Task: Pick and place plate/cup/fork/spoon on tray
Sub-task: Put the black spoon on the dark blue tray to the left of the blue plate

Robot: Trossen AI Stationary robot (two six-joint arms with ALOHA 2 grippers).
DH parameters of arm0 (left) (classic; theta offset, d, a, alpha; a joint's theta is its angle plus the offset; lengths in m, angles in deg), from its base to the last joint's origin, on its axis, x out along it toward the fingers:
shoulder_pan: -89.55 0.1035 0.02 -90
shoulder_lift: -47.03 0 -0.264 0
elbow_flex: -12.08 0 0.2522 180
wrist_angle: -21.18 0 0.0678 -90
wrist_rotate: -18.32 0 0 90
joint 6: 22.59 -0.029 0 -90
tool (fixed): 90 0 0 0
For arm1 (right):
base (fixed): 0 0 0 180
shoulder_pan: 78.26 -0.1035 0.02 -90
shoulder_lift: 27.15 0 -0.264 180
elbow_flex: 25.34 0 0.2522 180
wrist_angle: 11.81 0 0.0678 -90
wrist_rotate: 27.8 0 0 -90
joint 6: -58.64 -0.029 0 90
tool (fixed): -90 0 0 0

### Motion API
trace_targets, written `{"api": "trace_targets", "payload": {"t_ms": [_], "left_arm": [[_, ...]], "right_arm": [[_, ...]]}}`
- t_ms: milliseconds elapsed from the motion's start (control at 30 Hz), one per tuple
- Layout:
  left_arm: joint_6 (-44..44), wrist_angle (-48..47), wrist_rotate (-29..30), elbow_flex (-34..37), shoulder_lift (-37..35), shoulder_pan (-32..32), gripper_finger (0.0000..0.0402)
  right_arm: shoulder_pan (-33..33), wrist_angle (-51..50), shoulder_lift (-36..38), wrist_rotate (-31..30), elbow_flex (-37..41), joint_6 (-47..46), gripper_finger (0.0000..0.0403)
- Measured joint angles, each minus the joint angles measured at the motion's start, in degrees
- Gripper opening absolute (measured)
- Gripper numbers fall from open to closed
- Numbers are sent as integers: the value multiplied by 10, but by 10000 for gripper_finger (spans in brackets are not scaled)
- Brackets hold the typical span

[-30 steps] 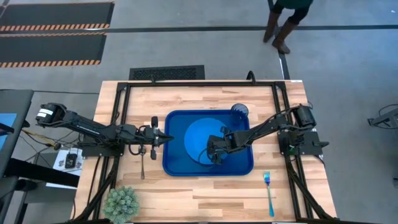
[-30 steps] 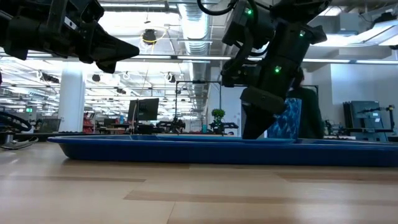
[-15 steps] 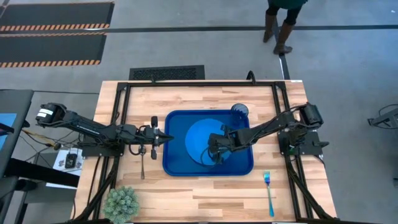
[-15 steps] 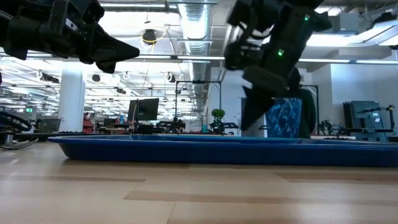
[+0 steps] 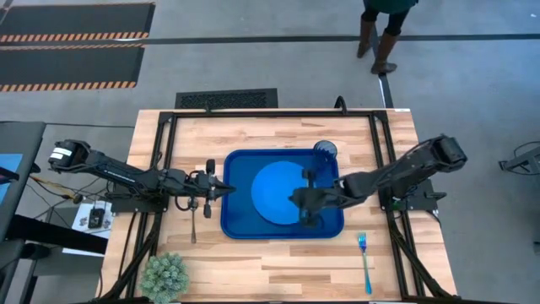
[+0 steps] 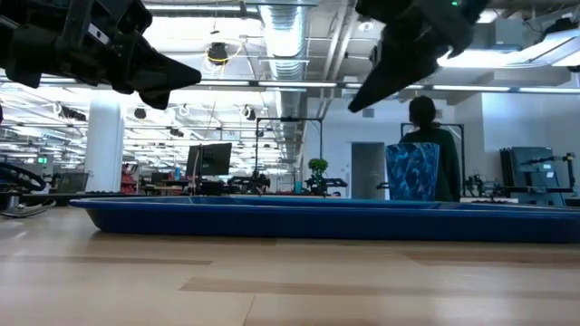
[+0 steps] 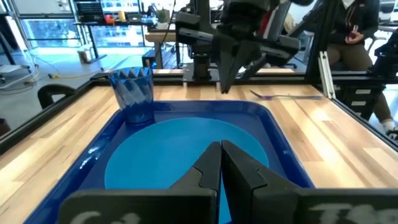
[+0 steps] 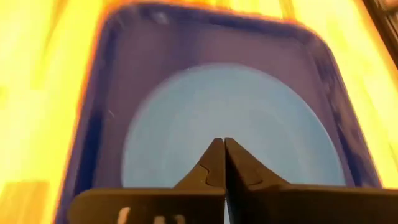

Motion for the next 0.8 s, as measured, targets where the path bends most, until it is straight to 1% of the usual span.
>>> {"api": "trace_targets", "payload": {"t_ms": [200, 267, 333, 433, 533, 700, 800], "left_arm": [[1, -2, 3, 0, 0, -1, 0], [1, -20, 8, -8, 0, -2, 0], [6, -61, 28, -28, 0, -9, 0], [31, -173, 82, -76, 0, -27, 0], [98, -304, 131, -132, 3, -54, 0], [245, -517, 151, -232, 23, -112, 0], [340, -630, 158, -293, 48, -147, 0]], "right_arm": [[20, 251, 32, 33, 131, 53, 13], [34, 296, 45, 56, 162, 69, 7], [50, 316, 59, 67, 173, 78, 5], [75, 311, 94, 84, 177, 91, 11], [96, 309, 124, 101, 177, 122, 11], [126, 296, 159, 135, 177, 158, 4], [137, 288, 169, 138, 177, 159, 7]]}}
